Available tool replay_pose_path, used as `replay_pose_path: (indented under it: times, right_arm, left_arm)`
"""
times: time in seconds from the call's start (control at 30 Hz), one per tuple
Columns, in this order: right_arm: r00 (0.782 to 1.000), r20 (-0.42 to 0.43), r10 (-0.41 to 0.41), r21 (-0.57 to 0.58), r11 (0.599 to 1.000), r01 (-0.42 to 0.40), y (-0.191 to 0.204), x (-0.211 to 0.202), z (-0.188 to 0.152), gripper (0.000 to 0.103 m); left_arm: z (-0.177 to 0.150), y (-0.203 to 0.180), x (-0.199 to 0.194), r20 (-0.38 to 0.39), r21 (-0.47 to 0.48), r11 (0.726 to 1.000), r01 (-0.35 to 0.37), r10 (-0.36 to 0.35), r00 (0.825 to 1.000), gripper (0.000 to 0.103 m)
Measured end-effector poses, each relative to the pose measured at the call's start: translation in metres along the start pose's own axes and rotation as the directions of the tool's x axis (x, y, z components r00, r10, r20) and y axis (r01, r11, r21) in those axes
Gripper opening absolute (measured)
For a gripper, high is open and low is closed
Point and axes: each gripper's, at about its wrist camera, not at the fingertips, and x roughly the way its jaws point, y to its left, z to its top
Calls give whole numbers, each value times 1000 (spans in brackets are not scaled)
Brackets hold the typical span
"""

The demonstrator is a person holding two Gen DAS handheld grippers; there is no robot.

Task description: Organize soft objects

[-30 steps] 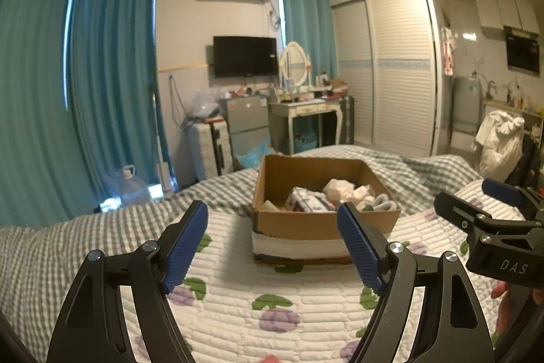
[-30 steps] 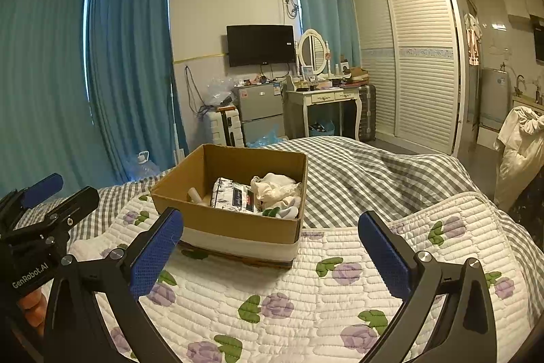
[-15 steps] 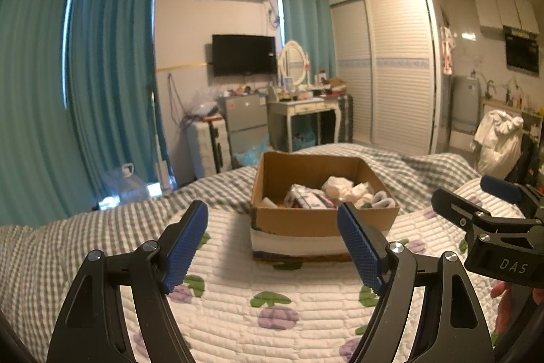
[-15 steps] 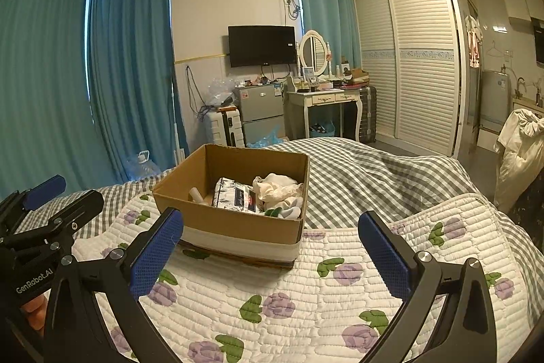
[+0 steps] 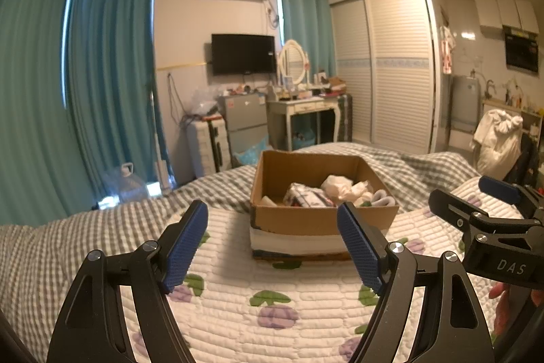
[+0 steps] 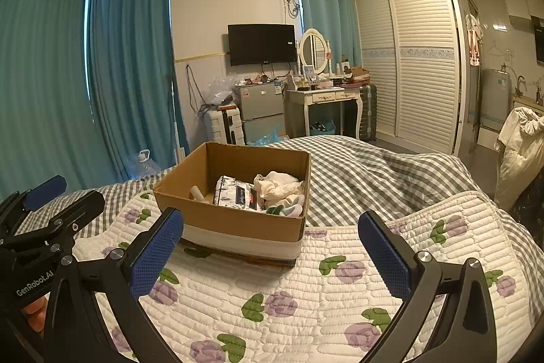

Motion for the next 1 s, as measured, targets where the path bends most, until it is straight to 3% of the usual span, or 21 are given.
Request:
replay_pose_path:
  times: [1.0]
  right_arm:
    - [1000, -13, -7, 5, 1000, 7, 6, 3, -7, 103]
  left_arm:
    - [-1, 0, 0, -3, -6, 1000, 4, -5, 1000, 80]
